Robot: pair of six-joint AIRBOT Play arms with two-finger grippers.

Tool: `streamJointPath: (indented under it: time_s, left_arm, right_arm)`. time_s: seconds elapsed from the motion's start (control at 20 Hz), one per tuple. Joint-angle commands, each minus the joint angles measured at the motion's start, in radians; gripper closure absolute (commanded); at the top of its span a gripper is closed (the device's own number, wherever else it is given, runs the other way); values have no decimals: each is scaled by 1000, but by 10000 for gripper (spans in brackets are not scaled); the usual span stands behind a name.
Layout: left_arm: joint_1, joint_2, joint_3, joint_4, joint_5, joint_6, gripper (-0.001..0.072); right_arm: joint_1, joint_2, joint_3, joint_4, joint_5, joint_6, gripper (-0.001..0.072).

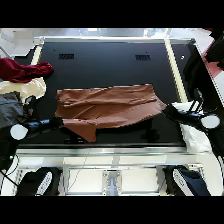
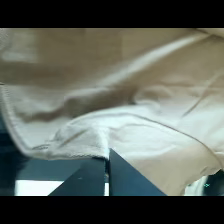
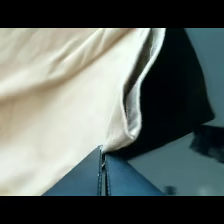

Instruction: Fold the shirts.

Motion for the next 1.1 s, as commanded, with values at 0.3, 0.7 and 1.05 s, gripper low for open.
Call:
streamJointPath:
  time_s: [0.3,0.7,1.05]
  left_arm:
    - [-15,-173,373,197,-161,146,703]
    - [-51,-691,679,285,-54,129,701]
    - [-59,-956,826,282,41,105,702]
  right_arm:
    - [35,0,156,-71,122,-80,704]
    - [137,-436,292,-133,-87,-65,704]
    - [138,-580,294,-140,-209,-30,704]
